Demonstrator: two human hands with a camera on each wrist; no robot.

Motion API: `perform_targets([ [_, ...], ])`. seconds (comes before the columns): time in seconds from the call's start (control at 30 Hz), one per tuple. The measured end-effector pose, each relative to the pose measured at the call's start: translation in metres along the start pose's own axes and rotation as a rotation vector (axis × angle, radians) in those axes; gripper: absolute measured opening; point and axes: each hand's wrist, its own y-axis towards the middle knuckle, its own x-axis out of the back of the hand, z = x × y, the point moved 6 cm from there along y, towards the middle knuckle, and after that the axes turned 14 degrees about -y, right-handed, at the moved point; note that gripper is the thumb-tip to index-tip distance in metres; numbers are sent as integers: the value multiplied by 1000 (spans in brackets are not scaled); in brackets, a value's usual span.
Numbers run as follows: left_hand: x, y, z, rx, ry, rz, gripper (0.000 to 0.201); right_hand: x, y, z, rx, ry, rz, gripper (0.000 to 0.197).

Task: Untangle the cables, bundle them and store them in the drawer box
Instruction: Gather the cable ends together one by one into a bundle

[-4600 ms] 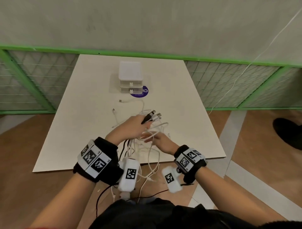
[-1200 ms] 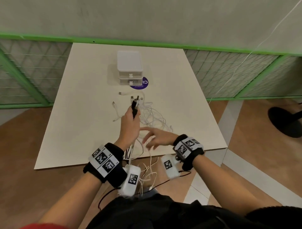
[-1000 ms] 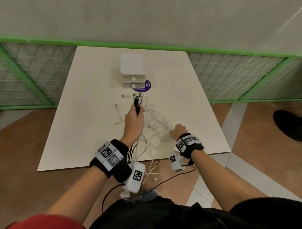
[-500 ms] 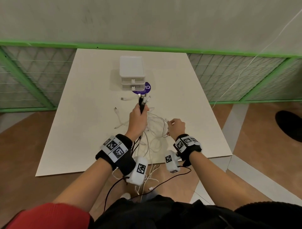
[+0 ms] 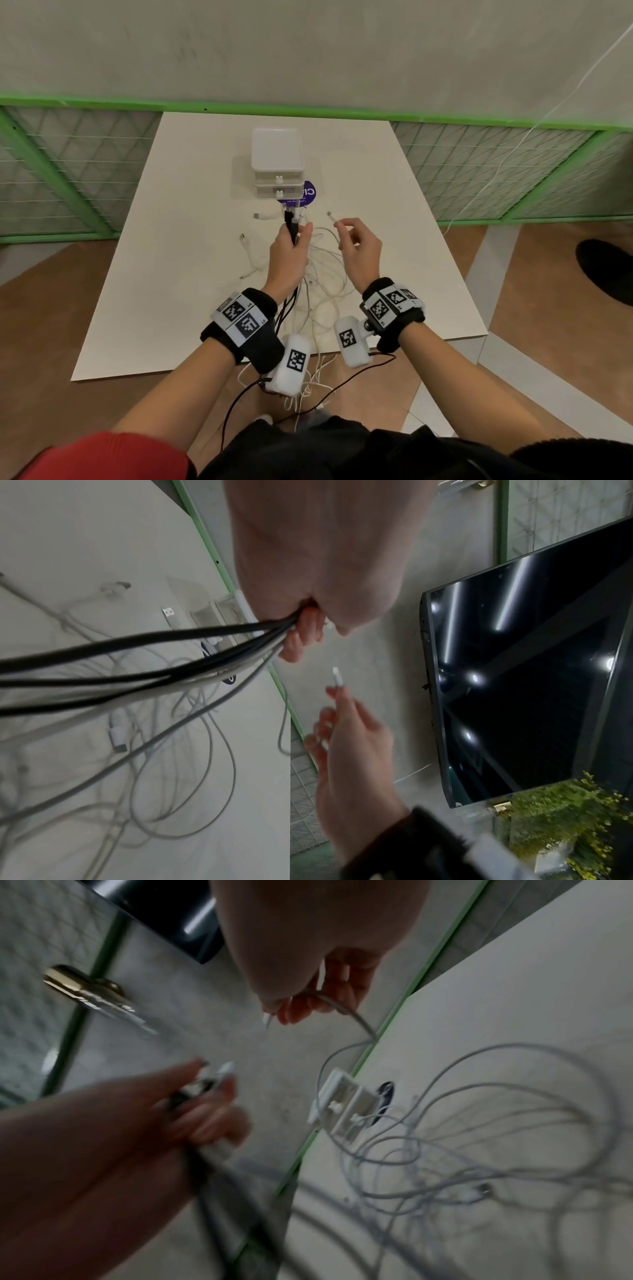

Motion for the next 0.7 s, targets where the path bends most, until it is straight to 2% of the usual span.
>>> perform_targets([
  [0.1, -8, 1, -5, -48, 39, 32, 28, -17, -10, 37, 180, 9, 143, 26],
  [0.17, -9, 3, -7, -51, 40, 21, 29, -24, -12, 46, 211, 40, 235, 33],
  [0.23, -6, 4, -9, -57, 50, -9, 28, -22, -11, 50, 242, 48, 237, 36],
  [0.3, -3, 6, -13, -76, 38, -43, 24, -18, -9, 52, 206, 103, 219, 37],
  [0.43, 1, 12, -24, -115, 3, -103, 20, -13, -10, 58, 115, 216, 206, 32],
  [0.53, 11, 21, -36, -115, -112, -162, 20, -22, -17, 53, 181, 151, 303, 3],
  [0.6, 19, 27, -53, -142, -204, -181, 19, -28, -22, 36, 201, 70, 344, 20],
  [0.7, 20, 31, -83, -207, -352, -78, 19, -38, -28, 6, 205, -32, 405, 35],
])
